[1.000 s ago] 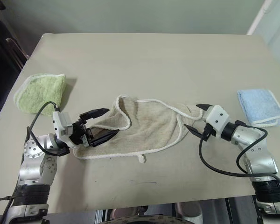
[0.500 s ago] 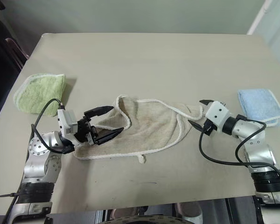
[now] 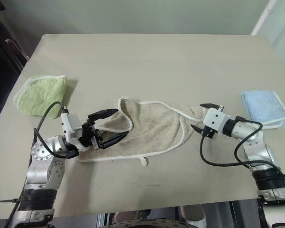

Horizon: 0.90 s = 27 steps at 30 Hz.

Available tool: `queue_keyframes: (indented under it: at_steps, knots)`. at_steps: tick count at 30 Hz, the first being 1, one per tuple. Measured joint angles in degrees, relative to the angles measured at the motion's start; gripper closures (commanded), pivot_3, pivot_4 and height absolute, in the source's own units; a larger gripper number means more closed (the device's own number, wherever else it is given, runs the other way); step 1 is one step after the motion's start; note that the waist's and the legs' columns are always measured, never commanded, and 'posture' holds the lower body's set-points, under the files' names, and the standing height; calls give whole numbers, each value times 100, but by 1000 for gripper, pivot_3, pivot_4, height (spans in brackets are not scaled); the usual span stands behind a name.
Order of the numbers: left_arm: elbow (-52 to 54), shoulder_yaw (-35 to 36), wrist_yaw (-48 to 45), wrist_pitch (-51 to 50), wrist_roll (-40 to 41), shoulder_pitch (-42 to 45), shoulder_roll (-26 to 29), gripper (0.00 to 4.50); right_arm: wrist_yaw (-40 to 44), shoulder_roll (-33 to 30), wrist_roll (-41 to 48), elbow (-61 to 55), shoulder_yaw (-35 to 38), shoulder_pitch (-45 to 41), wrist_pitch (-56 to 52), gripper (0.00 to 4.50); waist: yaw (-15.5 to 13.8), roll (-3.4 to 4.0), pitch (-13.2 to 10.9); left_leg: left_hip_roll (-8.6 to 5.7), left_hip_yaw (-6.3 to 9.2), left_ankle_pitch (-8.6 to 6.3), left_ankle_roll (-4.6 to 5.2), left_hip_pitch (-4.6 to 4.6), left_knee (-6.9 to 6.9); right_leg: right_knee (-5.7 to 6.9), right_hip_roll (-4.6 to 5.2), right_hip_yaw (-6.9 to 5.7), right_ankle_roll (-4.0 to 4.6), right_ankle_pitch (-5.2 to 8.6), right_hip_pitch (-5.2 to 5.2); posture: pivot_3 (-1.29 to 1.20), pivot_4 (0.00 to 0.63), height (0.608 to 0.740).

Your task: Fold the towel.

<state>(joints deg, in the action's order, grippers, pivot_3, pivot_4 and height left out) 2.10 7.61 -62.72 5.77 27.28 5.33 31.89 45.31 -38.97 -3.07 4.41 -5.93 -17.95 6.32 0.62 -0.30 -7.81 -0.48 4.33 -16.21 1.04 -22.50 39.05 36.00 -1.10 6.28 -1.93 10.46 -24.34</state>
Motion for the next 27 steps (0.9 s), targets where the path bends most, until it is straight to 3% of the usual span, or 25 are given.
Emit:
queue_keyframes:
  at_steps: [3, 14, 23, 27]
  knots:
    - [29, -2, 52, -2, -12, -58, 0, 0, -53, 39, -68, 117, -10, -48, 120, 815, -2, 0, 0, 0, -1, 0, 0, 0, 0, -1, 0, 0, 0, 0, 0, 0, 150, 740]
    - [40, -2, 72, -2, -22, -111, 0, 0, -206, 68, -146, 303, 1, -96, 493, 4476, -3, 0, 0, 0, 0, 0, 0, 0, 0, 0, 0, 0, 1, -1, 0, 0, 150, 740]
    - [34, 42, 66, -68, -18, -91, 93, 0, -139, 54, 152, 0, 112, -81, 323, 4476, -1, 1, 0, 1, 0, 0, 0, 0, -2, -1, -1, 0, 3, 0, 0, 0, 150, 740]
    - [-68, 57, 38, -60, -27, -75, 149, 0, -113, 52, 558, -433, 326, -98, -252, 4476, -2, 1, -1, 1, -1, 0, -1, -1, -1, -2, -1, 0, 21, 11, 0, 0, 150, 740]
